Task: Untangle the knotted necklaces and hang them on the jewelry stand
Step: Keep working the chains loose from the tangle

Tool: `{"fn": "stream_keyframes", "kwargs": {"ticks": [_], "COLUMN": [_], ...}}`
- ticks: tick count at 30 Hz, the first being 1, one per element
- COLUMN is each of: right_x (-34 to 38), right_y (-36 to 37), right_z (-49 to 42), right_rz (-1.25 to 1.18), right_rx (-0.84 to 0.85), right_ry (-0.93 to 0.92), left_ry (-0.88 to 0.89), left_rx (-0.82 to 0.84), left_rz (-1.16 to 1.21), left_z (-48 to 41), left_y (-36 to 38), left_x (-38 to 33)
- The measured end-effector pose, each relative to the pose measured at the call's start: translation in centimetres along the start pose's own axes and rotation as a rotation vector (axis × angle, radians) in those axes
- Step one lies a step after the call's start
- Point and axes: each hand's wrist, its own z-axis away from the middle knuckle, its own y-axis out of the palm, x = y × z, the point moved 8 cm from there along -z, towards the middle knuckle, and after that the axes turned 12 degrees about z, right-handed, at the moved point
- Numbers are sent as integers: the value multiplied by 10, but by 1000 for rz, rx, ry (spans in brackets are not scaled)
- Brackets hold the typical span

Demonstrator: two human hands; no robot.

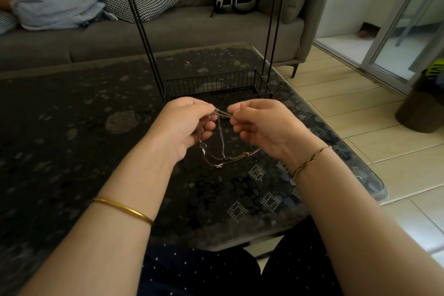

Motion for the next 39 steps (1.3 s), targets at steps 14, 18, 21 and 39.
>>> {"fn": "stream_keyframes", "kwargs": {"ticks": [14,18,21,39], "right_x": [-8,-12,-13,-6], "right_y": [-4,-1,-1,-13], "right_z": [-2,0,1,-3], "right_rz": [35,-288,-492,-45], "right_rx": [-13,54,59,-115], "right_ry": [87,150,167,25], "left_ry": [-32,-27,-7,-85], "left_rx": [25,17,2,48], "left_rz": [-18,-10,-15,0], "left_z": [0,1,2,4], "left_y": [5,5,5,7], "left_x": [6,4,2,4]}}
